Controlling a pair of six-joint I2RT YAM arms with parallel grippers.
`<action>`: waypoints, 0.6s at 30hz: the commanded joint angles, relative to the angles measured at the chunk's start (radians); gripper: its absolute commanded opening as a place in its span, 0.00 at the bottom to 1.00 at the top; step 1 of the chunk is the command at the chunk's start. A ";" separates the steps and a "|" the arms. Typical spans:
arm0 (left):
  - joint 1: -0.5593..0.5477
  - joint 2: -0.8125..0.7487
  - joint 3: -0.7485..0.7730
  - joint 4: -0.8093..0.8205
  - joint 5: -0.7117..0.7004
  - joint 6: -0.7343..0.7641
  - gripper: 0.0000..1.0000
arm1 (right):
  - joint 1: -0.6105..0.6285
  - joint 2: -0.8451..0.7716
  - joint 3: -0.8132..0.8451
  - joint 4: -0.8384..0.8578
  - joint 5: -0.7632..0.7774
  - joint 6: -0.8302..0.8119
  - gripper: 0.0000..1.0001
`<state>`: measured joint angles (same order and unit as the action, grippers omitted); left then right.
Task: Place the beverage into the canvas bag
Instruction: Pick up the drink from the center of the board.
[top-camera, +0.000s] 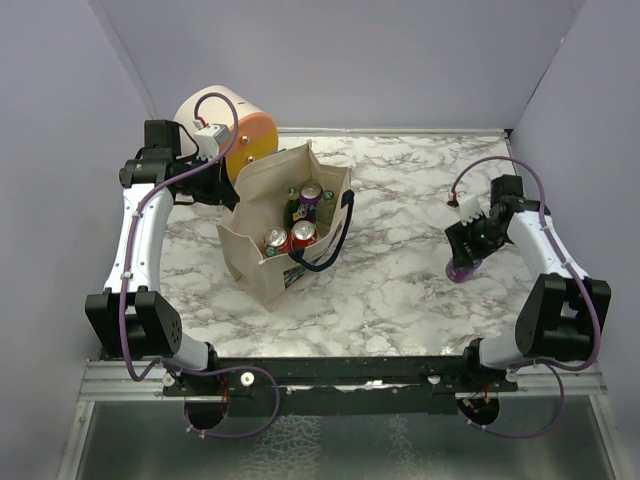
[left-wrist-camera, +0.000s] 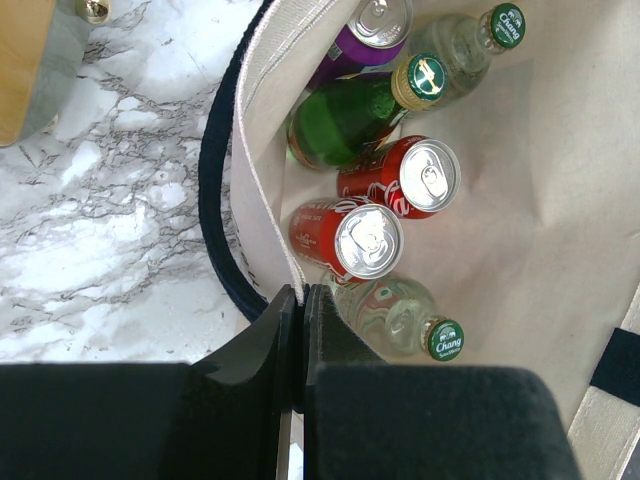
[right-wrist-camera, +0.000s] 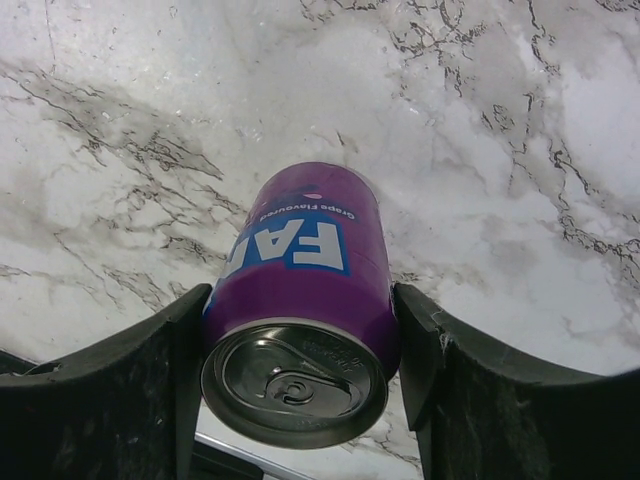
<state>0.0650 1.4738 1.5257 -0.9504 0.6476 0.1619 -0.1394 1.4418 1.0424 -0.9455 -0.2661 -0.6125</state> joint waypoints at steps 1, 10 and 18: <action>-0.003 0.001 0.021 0.055 0.027 -0.001 0.00 | -0.006 -0.027 0.111 0.015 -0.048 0.022 0.32; -0.002 -0.007 0.013 0.050 0.032 0.004 0.00 | 0.035 -0.032 0.474 -0.054 -0.321 0.107 0.20; -0.004 -0.013 0.002 0.047 0.026 0.010 0.00 | 0.293 0.051 0.830 -0.005 -0.367 0.241 0.14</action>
<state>0.0635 1.4738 1.5257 -0.9508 0.6476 0.1627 0.0277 1.4551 1.6974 -1.0054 -0.5259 -0.4706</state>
